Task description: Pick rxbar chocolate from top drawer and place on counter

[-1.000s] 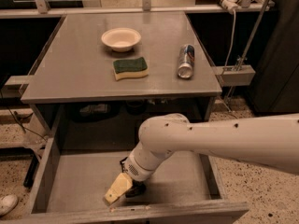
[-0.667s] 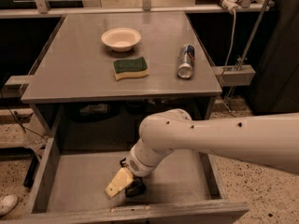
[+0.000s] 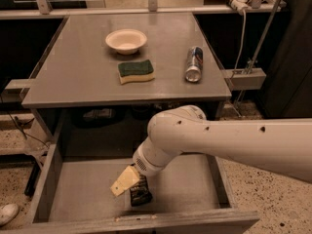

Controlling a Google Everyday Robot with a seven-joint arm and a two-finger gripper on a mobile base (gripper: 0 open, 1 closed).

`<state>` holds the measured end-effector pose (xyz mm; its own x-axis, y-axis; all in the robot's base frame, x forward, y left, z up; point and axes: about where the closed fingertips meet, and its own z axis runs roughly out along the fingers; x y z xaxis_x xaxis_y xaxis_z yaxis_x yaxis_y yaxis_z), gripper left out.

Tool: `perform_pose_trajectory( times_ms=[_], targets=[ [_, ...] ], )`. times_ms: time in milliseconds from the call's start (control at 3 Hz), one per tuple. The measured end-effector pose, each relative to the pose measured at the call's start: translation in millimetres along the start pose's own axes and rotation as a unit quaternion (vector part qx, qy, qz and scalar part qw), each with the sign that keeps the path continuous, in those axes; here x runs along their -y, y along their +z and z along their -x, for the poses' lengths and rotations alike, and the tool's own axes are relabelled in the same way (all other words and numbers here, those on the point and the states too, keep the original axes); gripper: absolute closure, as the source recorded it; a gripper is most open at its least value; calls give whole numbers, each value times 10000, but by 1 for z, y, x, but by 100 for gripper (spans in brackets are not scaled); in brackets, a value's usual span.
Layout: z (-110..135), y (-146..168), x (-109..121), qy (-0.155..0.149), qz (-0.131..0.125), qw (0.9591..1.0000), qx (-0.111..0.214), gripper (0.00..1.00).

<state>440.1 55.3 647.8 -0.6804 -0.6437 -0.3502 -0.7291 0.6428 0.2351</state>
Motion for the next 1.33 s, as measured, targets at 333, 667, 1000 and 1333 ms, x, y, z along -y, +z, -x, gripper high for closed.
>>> perform_pose_trajectory(
  times_ms=[333,667,1000,1333],
  targets=[
    [-12,23,-15,183,-113,9996,-206,0],
    [-12,37,-27,395,-274,9984,-308,0],
    [-12,37,-28,533,-280,9977,-306,19],
    [-12,37,-28,533,-280,9977,-306,43]
  ],
)
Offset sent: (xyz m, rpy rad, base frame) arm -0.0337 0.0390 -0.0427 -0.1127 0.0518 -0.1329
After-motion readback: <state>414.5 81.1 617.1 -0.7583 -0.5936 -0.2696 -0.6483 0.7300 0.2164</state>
